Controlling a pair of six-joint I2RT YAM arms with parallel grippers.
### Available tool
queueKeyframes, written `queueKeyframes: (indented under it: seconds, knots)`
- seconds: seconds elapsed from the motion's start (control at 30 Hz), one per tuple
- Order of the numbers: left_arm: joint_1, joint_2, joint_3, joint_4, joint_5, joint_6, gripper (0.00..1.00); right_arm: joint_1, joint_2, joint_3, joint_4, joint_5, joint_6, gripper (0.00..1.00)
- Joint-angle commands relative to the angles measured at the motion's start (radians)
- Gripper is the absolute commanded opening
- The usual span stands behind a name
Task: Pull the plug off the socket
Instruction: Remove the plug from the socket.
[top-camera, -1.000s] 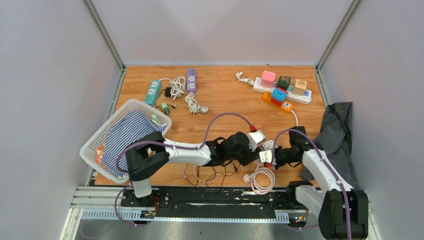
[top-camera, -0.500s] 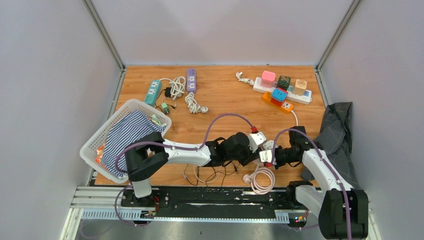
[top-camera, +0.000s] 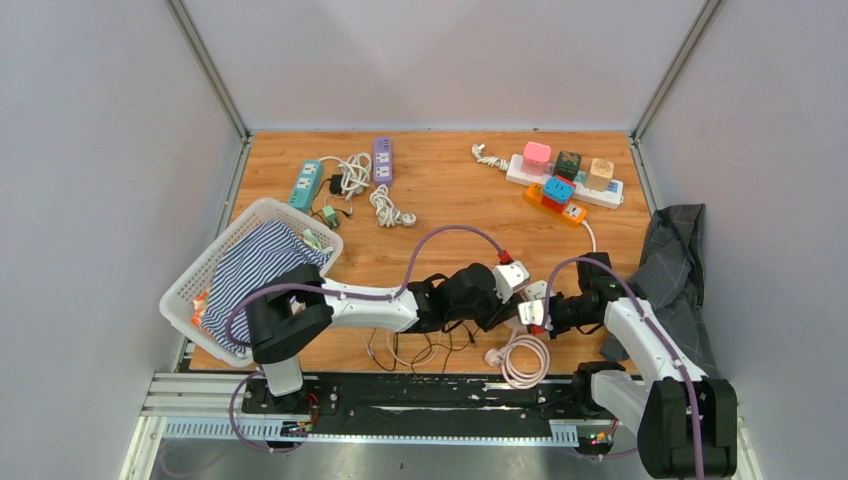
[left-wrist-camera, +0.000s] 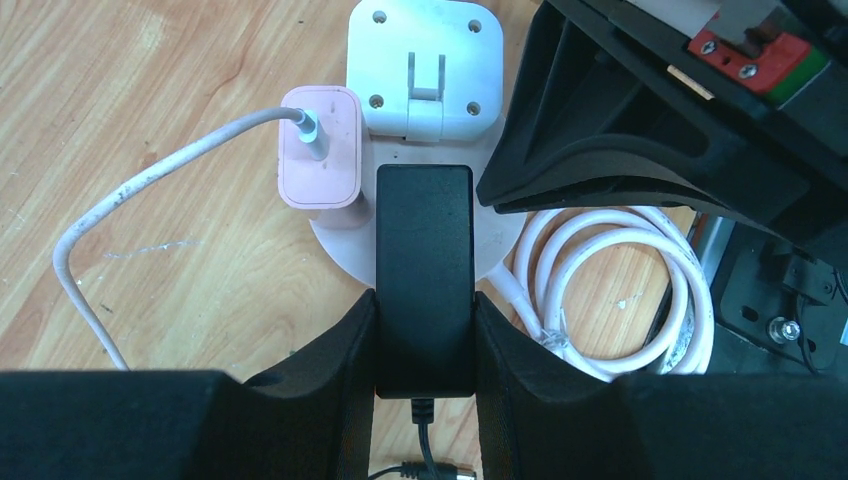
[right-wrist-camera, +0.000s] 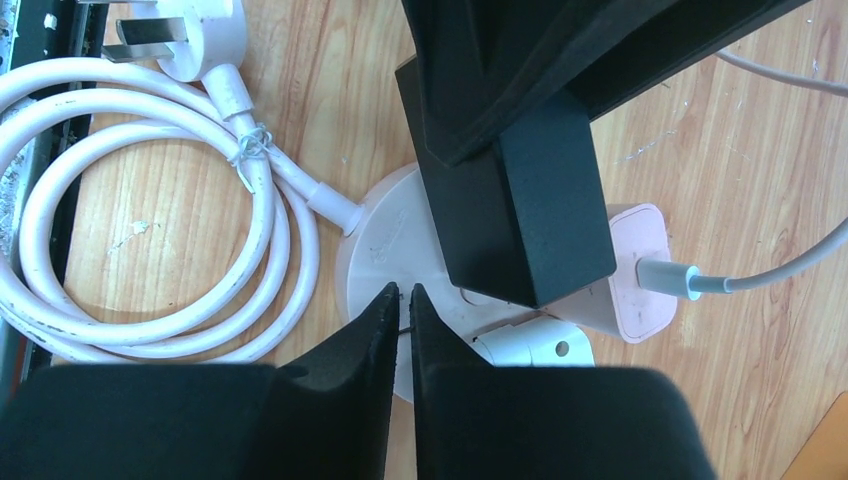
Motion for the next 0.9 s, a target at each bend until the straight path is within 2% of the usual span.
queueKeyframes:
  seconds: [0.0, 0.33, 0.63, 0.87]
  knots:
    - [-0.027, -0.06, 0.015, 0.082, 0.153, 0.001, 0.0, 0.008, 0.022, -0.028, -0.06, 0.126, 0.03, 0.12]
    - [-0.027, -0.12, -0.072, 0.08, 0.15, 0.057, 0.0, 0.008, -0.028, 0.018, -0.075, 0.012, 0.082, 0.18]
    - [-0.025, -0.168, -0.138, 0.078, 0.109, 0.063, 0.0, 0.008, -0.145, 0.064, -0.1, -0.072, 0.156, 0.37]
    - [-0.026, -0.219, -0.171, 0.078, 0.128, 0.05, 0.0, 0.006, -0.182, 0.112, -0.202, -0.097, 0.166, 0.48]
